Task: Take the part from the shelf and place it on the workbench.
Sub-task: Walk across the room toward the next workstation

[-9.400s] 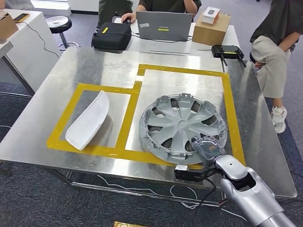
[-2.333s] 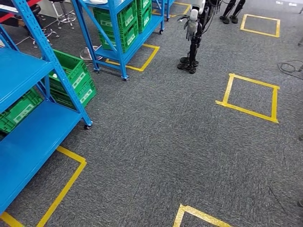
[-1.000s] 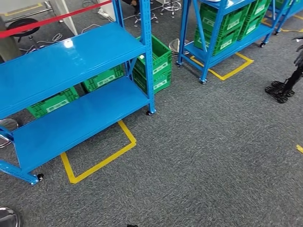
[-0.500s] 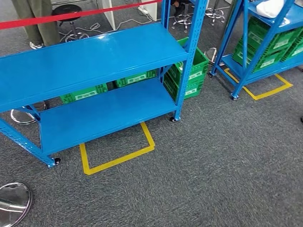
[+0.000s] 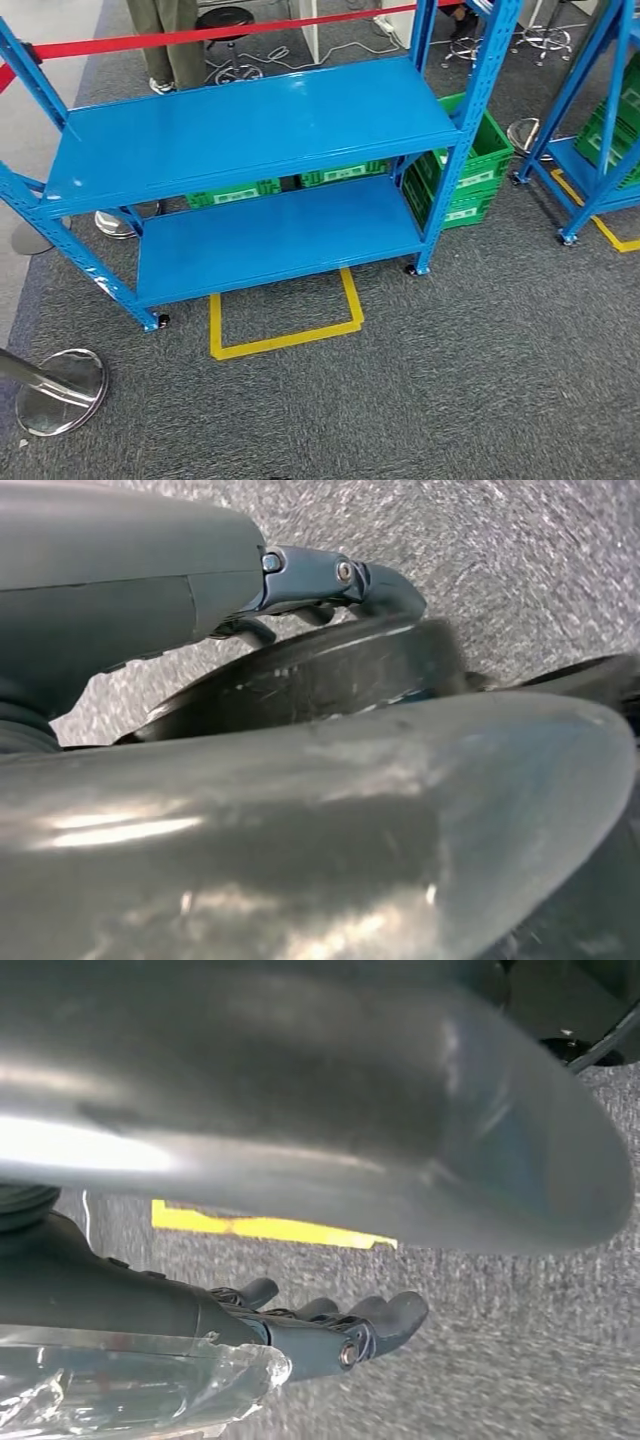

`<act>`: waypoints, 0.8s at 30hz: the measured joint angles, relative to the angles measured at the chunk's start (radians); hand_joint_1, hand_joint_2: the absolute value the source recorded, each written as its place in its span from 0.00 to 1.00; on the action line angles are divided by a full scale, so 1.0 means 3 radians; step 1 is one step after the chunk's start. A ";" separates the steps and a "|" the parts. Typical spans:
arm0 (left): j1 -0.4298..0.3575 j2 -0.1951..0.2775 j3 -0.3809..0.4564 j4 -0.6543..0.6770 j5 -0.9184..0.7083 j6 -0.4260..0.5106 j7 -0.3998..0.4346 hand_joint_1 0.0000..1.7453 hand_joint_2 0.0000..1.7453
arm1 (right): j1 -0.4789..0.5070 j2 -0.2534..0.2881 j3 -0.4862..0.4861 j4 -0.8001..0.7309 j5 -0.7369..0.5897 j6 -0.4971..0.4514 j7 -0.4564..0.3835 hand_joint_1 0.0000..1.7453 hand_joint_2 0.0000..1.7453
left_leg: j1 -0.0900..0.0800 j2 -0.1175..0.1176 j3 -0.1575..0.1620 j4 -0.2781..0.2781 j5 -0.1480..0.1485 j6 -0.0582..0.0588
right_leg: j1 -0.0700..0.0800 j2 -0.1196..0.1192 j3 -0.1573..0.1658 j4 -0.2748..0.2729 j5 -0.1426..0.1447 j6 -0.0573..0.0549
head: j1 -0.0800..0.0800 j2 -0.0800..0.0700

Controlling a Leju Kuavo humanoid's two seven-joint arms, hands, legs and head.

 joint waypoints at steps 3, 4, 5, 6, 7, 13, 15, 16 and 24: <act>0.0010 -0.0001 0.0003 0.0001 0.0004 0.0007 0.0000 0.00 0.00 | 0.0002 0.0019 -0.0013 -0.0040 0.0013 0.0012 0.0000 0.00 0.00 | -0.0011 0.0132 0.0134 -0.0468 0.0396 0.0029 | 0.0009 -0.0116 0.0109 -0.0004 -0.0095 0.0017 | 0.0000 0.0000; 0.0015 -0.0002 0.0005 0.0001 0.0006 0.0012 0.0000 0.00 0.00 | 0.0004 0.0026 -0.0017 -0.0053 0.0018 0.0019 0.0000 0.00 0.00 | -0.0023 0.0231 0.0200 -0.0656 0.0468 0.0045 | 0.0020 -0.0147 0.0144 -0.0002 -0.0129 0.0033 | -0.0005 0.0000; 0.0018 -0.0004 0.0008 0.0001 0.0008 0.0018 0.0001 0.00 0.00 | 0.0010 0.0033 -0.0022 -0.0065 0.0023 0.0027 0.0002 0.00 0.00 | -0.0034 0.0314 0.0242 -0.0779 0.0495 0.0064 | 0.0034 -0.0182 0.0171 -0.0009 -0.0161 0.0052 | -0.0009 0.0000; 0.0021 -0.0006 0.0011 0.0001 0.0010 0.0024 0.0000 0.00 0.00 | 0.0019 0.0038 -0.0027 -0.0081 0.0029 0.0034 0.0003 0.00 0.00 | -0.0039 0.0358 0.0258 -0.0847 0.0487 0.0083 | 0.0047 -0.0221 0.0210 -0.0008 -0.0182 0.0072 | -0.0014 0.0000; 0.0021 -0.0009 0.0013 0.0001 0.0010 0.0030 0.0000 0.00 0.00 | 0.0029 0.0041 -0.0032 -0.0097 0.0035 0.0039 0.0004 0.00 0.00 | -0.0035 0.0324 0.0264 -0.0865 0.0460 0.0103 | 0.0056 -0.0252 0.0248 -0.0010 -0.0196 0.0091 | -0.0015 0.0000; 0.0011 -0.0013 0.0015 0.0002 0.0009 0.0039 -0.0003 0.00 0.00 | 0.0046 0.0068 -0.0046 -0.0171 0.0066 0.0071 0.0007 0.00 0.00 | 0.0001 0.0027 0.0395 -0.0876 0.0428 0.0211 | 0.0028 0.0078 -0.0069 0.0665 -0.0487 0.0176 | 0.0030 0.0000; 0.0010 -0.0013 0.0015 0.0002 0.0009 0.0043 -0.0003 0.00 0.00 | 0.0079 0.0079 -0.0053 -0.0199 0.0086 0.0106 0.0013 0.00 0.00 | 0.0001 -0.0086 0.0445 -0.0876 0.0386 0.0215 | 0.0027 0.0114 -0.0297 0.0890 -0.0613 0.0177 | 0.0037 0.0000; 0.0010 -0.0013 0.0015 0.0002 0.0009 0.0044 -0.0003 0.00 0.00 | 0.0094 0.0084 -0.0059 -0.0219 0.0099 0.0122 0.0015 0.00 0.00 | 0.0003 -0.0146 0.0482 -0.0876 0.0360 0.0209 | 0.0027 0.0124 -0.0342 0.0845 -0.0591 0.0174 | 0.0037 0.0000; 0.0006 -0.0008 0.0016 0.0004 0.0014 0.0047 -0.0003 0.00 0.00 | 0.0119 0.0141 -0.0122 -0.0339 0.0149 0.0175 0.0035 0.00 0.00 | 0.0008 -0.0351 0.0647 -0.0857 0.0208 0.0084 | 0.0034 0.0264 -0.0190 0.0107 0.0086 0.0032 | 0.0054 0.0000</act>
